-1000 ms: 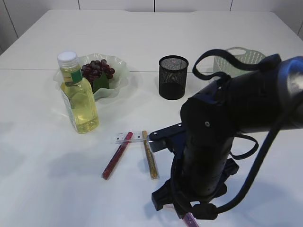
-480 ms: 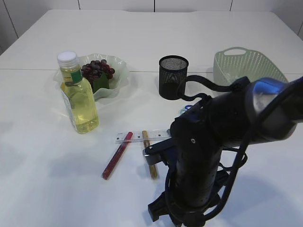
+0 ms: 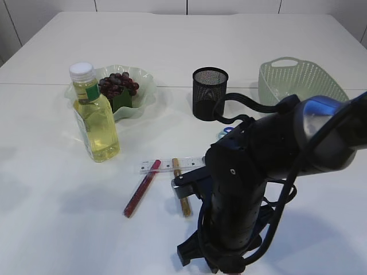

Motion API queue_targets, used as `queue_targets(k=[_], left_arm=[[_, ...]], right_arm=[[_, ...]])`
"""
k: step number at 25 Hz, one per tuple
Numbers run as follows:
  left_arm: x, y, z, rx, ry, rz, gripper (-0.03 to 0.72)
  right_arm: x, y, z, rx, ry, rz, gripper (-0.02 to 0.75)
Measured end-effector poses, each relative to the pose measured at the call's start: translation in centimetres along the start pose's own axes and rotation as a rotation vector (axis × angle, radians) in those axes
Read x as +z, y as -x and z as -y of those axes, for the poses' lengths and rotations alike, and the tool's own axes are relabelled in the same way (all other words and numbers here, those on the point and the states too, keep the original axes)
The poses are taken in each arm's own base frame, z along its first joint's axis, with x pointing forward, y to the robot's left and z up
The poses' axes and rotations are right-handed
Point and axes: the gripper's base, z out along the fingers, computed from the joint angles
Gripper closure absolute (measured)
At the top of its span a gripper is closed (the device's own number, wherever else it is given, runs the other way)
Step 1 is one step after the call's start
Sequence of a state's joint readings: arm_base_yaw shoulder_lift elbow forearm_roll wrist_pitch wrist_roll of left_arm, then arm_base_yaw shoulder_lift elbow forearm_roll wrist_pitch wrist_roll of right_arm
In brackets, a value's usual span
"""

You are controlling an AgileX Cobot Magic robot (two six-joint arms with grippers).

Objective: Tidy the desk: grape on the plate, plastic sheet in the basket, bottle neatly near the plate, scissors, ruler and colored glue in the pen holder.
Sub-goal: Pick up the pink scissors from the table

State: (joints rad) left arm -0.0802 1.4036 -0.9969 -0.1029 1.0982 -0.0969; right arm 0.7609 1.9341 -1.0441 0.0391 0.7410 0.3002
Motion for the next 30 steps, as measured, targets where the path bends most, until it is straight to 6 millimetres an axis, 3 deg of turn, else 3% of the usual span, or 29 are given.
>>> queue_targets(k=[4, 10, 21, 30], left_arm=[[0.0, 0.0, 0.0, 0.0, 0.0, 0.002, 0.264], [0.0, 0.1, 0.0, 0.0, -0.001, 0.006, 0.264], [0.0, 0.1, 0.0, 0.002, -0.001, 0.006, 0.265], [0.0, 0.1, 0.0, 0.004, -0.001, 0.007, 0.265]], right_arm=[[0.2, 0.0, 0.0, -0.003, -0.006, -0.003, 0.409], [0.2, 0.1, 0.0, -0.001, -0.005, -0.001, 0.533], [-0.2, 0.2, 0.0, -0.016, 0.004, 0.019, 0.545], [-5.8, 0.7, 1.4, -0.016, 0.053, 0.188, 0.547]])
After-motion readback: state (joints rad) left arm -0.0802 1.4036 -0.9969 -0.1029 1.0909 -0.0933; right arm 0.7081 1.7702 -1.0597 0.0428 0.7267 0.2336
